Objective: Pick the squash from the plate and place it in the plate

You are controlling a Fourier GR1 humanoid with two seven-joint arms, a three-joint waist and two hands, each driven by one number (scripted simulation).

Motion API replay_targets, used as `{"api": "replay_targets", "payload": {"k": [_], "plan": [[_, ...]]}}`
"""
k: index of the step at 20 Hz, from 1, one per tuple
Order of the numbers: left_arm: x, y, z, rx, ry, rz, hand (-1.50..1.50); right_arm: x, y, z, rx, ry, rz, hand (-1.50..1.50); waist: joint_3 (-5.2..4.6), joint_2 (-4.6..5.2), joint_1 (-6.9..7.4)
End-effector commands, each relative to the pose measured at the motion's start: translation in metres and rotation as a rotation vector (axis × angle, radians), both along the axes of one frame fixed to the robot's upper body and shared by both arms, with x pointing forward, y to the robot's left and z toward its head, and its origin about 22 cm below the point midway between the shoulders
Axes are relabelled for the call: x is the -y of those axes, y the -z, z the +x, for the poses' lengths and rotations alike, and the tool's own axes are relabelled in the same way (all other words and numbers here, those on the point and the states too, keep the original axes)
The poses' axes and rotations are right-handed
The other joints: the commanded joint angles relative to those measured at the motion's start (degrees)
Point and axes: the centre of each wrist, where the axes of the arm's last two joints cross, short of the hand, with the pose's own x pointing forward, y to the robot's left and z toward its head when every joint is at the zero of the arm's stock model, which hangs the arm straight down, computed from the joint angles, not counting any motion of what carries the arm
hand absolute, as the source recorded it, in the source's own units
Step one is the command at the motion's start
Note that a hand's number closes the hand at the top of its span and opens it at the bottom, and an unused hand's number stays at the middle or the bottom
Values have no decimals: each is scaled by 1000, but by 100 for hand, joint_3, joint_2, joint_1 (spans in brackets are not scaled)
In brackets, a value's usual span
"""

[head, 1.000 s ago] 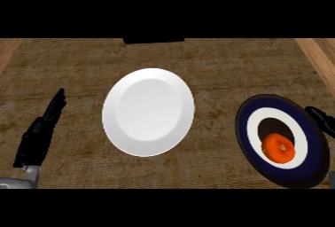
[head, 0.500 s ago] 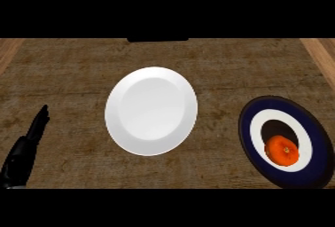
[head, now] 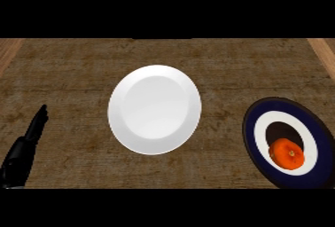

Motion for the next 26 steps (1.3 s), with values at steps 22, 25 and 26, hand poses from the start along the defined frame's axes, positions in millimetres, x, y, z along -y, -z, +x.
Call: {"api": "replay_targets", "payload": {"k": [22, 25, 26], "plan": [[4, -6, 10, -8, 35, -14, 0, 51, -15, 58, -718, -383, 2, -150, 20, -3, 102], [21, -1, 3, -8, 42, -14, 0, 55, 5, 71, -727, -433, 6, -150, 23, -4, 115], [10, 10, 3, -7, 31, -8, 0, 40, -18, 64, -716, -415, 14, -150, 17, -7, 74]]}}
